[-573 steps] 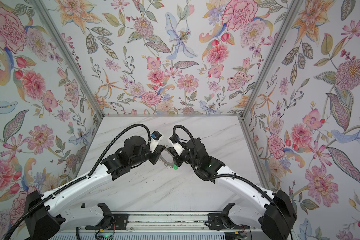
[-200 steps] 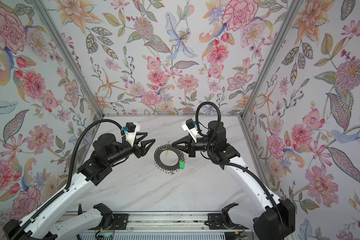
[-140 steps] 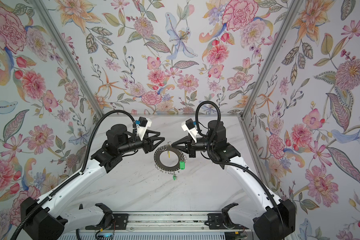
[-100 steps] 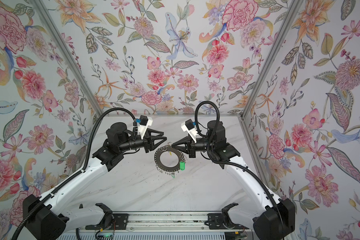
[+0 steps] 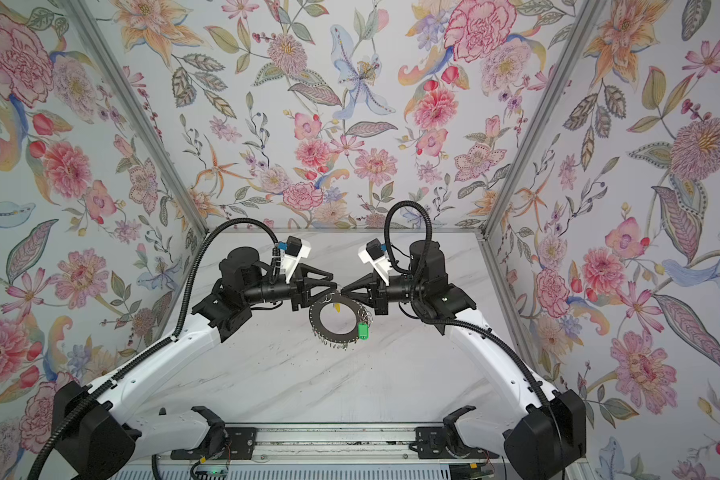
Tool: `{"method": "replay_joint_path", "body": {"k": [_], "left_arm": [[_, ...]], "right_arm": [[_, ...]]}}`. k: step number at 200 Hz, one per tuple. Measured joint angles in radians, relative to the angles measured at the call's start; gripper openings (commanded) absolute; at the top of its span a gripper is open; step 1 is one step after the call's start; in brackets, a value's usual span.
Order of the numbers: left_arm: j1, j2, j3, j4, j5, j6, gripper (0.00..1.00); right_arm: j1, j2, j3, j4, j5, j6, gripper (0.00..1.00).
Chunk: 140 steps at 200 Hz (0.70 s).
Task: Remove the keys from the keyring
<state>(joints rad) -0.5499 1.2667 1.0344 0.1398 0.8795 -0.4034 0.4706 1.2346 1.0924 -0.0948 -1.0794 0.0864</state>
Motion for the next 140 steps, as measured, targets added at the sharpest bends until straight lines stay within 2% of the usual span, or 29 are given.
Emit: {"method": "replay_joint_path", "body": {"k": [35,82,140], "left_arm": [[0.003,0.002,0.000,-0.019,-0.052,0.005,0.42],[0.051,-0.002,-0.023,0.029,-0.091,-0.043,0.39],[0.039,0.055,-0.027,0.073,0.026,-0.099,0.39]], "right_arm": [[0.000,0.005,0.000,-0.017,0.026,-0.004,0.00],[0.012,0.005,0.000,-0.018,0.021,-0.015,0.00],[0.019,0.012,0.000,-0.019,0.025,-0.031,0.00]]}}
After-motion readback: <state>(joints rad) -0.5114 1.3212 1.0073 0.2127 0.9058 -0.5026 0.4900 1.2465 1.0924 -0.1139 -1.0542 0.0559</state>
